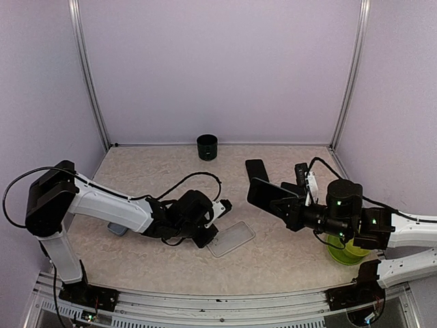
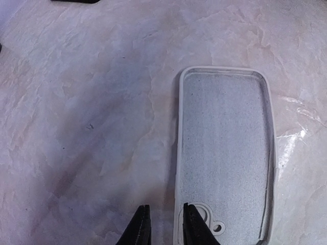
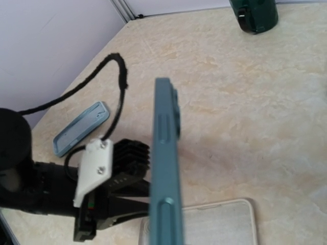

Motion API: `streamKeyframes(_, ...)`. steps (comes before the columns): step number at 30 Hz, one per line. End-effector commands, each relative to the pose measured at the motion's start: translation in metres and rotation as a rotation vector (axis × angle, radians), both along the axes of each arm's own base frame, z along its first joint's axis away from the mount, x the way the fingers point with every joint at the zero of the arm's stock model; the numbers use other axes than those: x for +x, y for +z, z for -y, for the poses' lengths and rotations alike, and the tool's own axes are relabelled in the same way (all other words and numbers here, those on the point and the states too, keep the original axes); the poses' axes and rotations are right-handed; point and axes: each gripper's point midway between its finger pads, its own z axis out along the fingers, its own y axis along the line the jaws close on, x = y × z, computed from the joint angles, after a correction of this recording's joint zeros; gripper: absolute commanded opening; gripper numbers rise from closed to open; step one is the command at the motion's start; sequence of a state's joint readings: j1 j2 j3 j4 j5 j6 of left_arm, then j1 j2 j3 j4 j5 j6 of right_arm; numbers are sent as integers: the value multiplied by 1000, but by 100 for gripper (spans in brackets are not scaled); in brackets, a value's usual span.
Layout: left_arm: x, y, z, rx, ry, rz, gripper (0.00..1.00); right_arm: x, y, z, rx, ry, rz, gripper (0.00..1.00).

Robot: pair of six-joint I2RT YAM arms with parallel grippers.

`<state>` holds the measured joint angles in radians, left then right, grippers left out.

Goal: Put the phone into the phone case
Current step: Install the phone case at the center of the board, then adjust the phone case at the center of the board.

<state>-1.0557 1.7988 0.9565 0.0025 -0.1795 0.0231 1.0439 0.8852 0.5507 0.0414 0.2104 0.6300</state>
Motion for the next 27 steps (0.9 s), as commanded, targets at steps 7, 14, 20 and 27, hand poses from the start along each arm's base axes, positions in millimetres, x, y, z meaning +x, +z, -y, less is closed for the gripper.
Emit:
streamKeyframes(7,-40,40,23,-121,-69,14,27,4,16,5,60,-25,30,0)
streamKeyframes(14,-77,24,33,-48,-120,14,29,4,15,4,61,-22,30,0)
streamKeyframes(20,-88,11,35,29,-111,52,33,3,15,4,65,-20,26,0)
streamKeyframes(27,-72,-6,19,123,-11,124,33,1,14,6,80,-17,20,0)
